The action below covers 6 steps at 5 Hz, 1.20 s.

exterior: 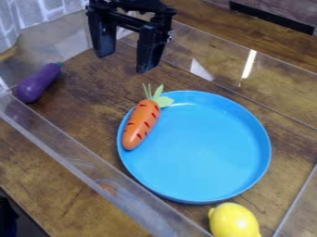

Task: Remove the carrot from the blue tray and put it on the table

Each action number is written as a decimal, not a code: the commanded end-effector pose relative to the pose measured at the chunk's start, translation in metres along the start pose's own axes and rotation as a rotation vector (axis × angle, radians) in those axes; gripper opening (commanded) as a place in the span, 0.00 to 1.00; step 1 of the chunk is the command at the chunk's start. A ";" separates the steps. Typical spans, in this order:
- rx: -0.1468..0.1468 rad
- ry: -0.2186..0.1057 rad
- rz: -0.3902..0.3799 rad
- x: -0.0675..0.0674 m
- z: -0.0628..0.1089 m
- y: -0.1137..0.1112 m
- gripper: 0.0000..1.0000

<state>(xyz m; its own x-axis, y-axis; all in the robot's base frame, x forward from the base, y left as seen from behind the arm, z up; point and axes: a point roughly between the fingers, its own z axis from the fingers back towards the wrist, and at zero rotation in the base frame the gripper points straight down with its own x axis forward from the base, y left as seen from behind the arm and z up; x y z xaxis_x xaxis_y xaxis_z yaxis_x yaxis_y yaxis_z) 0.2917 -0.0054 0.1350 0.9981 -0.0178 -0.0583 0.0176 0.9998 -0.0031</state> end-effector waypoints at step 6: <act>-0.096 -0.025 0.017 0.009 -0.053 -0.032 1.00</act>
<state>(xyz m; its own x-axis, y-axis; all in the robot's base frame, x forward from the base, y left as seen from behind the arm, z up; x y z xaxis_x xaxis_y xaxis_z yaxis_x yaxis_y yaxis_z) 0.2939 -0.0357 0.0738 0.9978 0.0100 -0.0650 -0.0162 0.9954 -0.0949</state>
